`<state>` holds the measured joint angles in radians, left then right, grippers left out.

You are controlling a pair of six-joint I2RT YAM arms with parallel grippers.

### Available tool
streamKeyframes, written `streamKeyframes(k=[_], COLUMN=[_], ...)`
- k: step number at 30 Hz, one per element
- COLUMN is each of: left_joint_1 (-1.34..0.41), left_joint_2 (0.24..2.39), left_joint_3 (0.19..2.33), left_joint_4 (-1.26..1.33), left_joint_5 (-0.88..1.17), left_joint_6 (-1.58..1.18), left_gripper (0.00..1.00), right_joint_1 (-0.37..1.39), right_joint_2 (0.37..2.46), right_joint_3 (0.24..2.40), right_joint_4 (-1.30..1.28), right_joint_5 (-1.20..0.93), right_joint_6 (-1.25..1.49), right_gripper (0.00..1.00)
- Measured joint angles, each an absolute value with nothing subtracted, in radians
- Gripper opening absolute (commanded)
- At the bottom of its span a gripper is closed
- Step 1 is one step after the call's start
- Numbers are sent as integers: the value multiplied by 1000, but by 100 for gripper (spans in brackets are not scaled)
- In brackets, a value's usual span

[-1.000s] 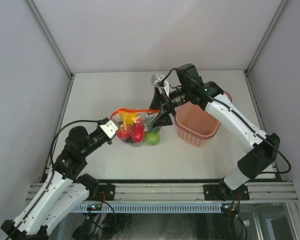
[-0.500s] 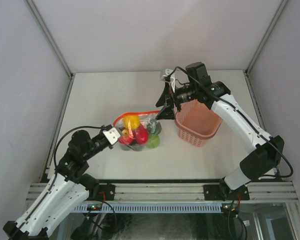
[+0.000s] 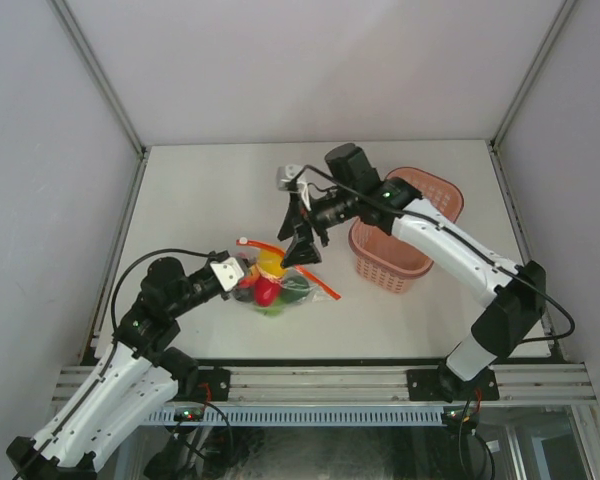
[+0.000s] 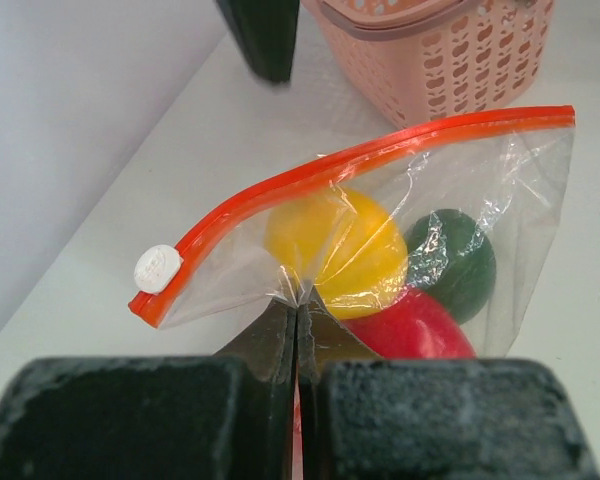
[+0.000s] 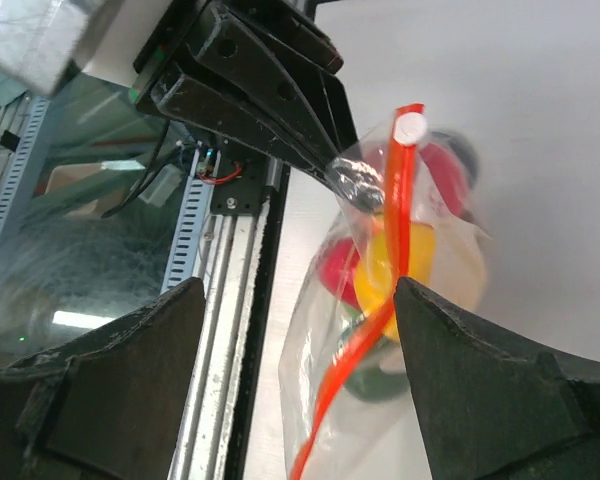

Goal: Open the zip-top bag and remove the fake food
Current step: Adjust the zipper food storage bag at the center of the board.

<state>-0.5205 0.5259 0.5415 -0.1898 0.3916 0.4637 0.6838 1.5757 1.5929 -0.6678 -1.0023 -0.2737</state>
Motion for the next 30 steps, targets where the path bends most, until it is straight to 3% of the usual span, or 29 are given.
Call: streamKeyframes(k=[4, 9, 12, 16, 19, 21, 23, 27, 29, 30], left_joint_1=[-521, -521, -521, -521, -521, -521, -521, -521, -516, -511], left_joint_2=[523, 524, 524, 524, 524, 524, 524, 524, 524, 523], left_joint_3=[542, 542, 542, 542, 542, 542, 542, 542, 542, 542], left_joint_4=[-188, -186, -182, -179, -173, -172, -171, -153, -137, -133], left_joint_5=[413, 433, 440, 453, 458, 459, 459, 446, 434, 426], left_joint_6=[463, 458, 454, 446, 436, 429, 422, 381, 345, 315], left_gripper=[0, 0, 0, 0, 0, 1, 11, 59, 78, 82], right_joint_1=[743, 752, 754, 771, 779, 779, 777, 757, 738, 729], right_joint_2=[1620, 1658, 1673, 1674, 1679, 1684, 1687, 1686, 1683, 1680], right_joint_3=[1549, 1507, 1506, 1506, 1506, 1506, 1506, 1506, 1506, 1505], right_joint_4=[-584, -501, -474, -453, -443, -442, -441, -441, -440, -439], right_joint_5=[-960, -894, -891, -891, -892, -897, -900, -928, -952, -963], right_joint_6=[-192, -102, -74, -62, -58, -55, -52, -56, -59, -60], right_gripper=[72, 43, 35, 11, 0, 0, 0, 0, 0, 0])
